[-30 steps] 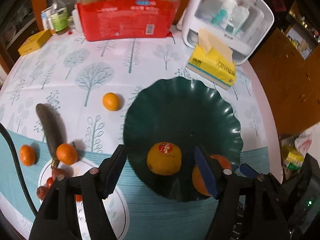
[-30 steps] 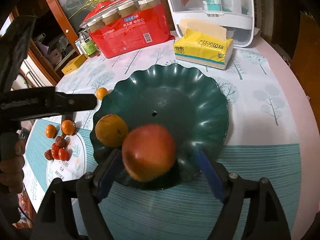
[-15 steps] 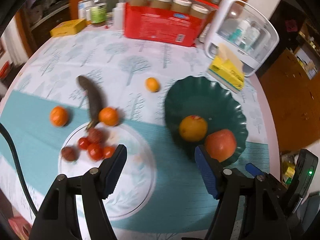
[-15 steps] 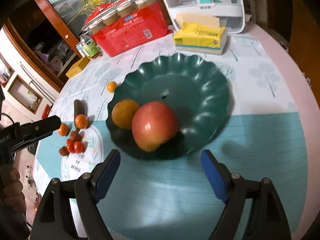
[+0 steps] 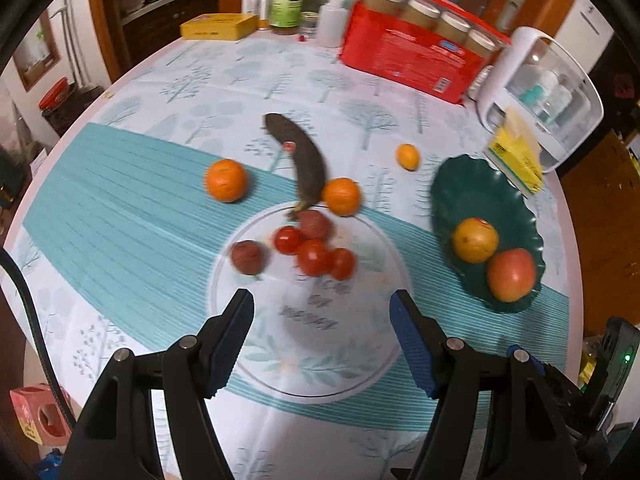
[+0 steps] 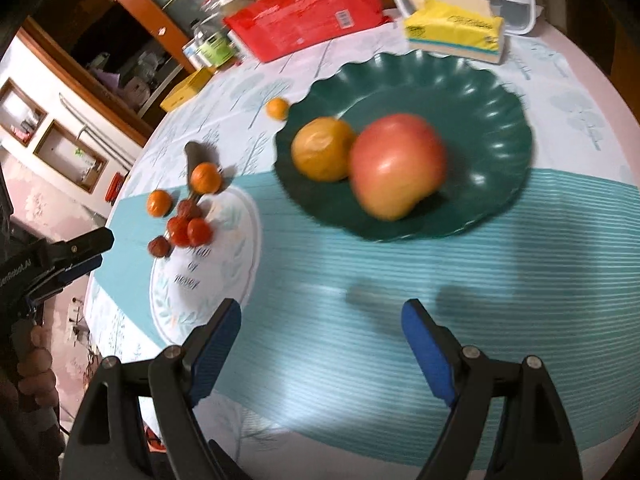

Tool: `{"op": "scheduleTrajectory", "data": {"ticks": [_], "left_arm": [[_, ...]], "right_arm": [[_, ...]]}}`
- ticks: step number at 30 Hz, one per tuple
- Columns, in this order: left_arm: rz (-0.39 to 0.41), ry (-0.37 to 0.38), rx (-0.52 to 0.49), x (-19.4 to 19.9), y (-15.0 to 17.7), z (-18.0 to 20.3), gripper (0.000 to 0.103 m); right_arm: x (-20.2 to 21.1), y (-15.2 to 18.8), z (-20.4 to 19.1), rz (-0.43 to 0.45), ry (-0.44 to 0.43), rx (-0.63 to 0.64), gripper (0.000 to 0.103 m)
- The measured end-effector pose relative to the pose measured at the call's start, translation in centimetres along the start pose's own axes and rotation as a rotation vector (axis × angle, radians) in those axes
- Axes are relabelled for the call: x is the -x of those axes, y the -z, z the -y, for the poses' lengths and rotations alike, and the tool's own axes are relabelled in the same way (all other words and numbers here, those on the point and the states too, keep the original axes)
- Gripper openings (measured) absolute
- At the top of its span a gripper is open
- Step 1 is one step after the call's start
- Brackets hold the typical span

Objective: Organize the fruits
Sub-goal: 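Lift both open grippers away from the green plate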

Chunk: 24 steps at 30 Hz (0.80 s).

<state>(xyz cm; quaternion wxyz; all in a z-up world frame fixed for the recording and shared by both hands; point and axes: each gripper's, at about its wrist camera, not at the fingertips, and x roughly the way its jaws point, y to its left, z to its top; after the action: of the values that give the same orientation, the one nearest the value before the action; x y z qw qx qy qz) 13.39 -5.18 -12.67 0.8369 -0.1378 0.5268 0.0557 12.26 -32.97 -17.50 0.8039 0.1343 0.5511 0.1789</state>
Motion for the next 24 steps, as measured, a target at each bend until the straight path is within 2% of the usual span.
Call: {"op": "scheduleTrajectory", "data": {"ticks": [4,9,24], "left_arm": [[-0.002,-0.002,0.013,0.1,-0.6,-2.7,0.069],[-0.015,0.004,-0.021,0.1,-1.7,-5.3,0.069],[-0.073,0.028,-0.253,-1.5,-5.7,-11.8,0.069]], "right_arm": [[-0.6,0.5,-2.3,-0.006,-0.002,0.015,0.083],[-1.2,0.9,-4.7,0.002,0.033,-0.02,0.083],[-4.6,3.5,-13.7,0.085,0.084,-0.131,0.083]]}}
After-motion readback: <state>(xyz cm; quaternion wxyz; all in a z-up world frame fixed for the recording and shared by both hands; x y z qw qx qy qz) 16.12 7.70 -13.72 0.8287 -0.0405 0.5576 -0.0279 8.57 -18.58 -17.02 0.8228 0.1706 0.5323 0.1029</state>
